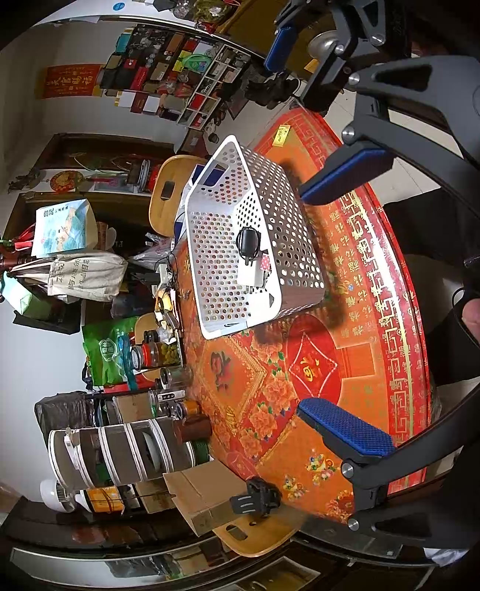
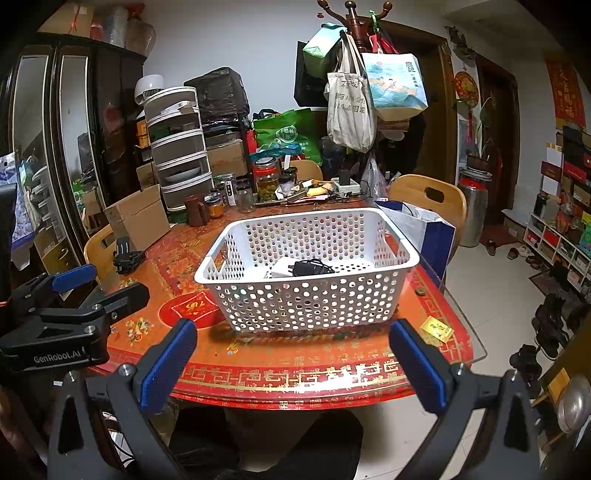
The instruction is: Organize rigid objects
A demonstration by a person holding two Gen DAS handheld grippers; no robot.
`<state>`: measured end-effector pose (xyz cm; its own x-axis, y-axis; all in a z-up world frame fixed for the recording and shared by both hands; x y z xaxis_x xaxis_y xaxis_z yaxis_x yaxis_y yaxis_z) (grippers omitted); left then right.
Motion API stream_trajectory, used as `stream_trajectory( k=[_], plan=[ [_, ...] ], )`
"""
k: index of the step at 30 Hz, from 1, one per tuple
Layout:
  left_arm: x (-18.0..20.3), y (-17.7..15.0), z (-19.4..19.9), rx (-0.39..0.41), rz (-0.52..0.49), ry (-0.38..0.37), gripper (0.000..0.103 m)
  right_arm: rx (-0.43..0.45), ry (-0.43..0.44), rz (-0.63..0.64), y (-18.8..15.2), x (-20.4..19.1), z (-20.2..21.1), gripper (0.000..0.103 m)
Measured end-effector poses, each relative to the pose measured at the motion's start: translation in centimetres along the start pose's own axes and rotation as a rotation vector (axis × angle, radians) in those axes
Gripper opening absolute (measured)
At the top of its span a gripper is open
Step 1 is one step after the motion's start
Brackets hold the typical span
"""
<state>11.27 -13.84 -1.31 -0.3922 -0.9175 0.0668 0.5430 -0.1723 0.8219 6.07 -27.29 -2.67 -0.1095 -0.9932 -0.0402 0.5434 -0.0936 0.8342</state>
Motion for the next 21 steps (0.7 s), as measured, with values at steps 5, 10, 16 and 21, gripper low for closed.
stream_trajectory(
  k=[5,10,16,21],
  plan=[
    [0.09,0.02,-0.06,-0.001,0.002,0.002,0.103,0.001,0.000,0.001,-0.02,-0.01,0.01,0.103],
    [0.04,-0.09,-0.13,-0.001,0.000,0.002,0.103,0.000,0.000,0.001,-0.02,-0.01,0.01,0.103],
    [0.12,-0.01,-0.10,-0.002,0.002,0.001,0.103,0.000,0.001,0.005,-0.09,-0.05,0.00,0.103],
    [0.06,-0.09,-0.08,-0.003,0.000,0.000,0.103,0.000,0.002,0.004,-0.07,-0.08,0.00,0.103]
  ],
)
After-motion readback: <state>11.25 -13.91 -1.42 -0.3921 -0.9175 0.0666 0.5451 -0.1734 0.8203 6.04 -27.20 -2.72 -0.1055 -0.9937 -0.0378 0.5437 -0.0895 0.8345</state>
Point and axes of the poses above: each gripper's, at about its wrist camera, not at the fingertips, and z roughly against the way its jaws point, x to its right, y to its top, the point moved 10 cm from there along -z, roughly the way its jaws point, and after that the axes turned 7 degrees about -y, right-handed, at the moved point
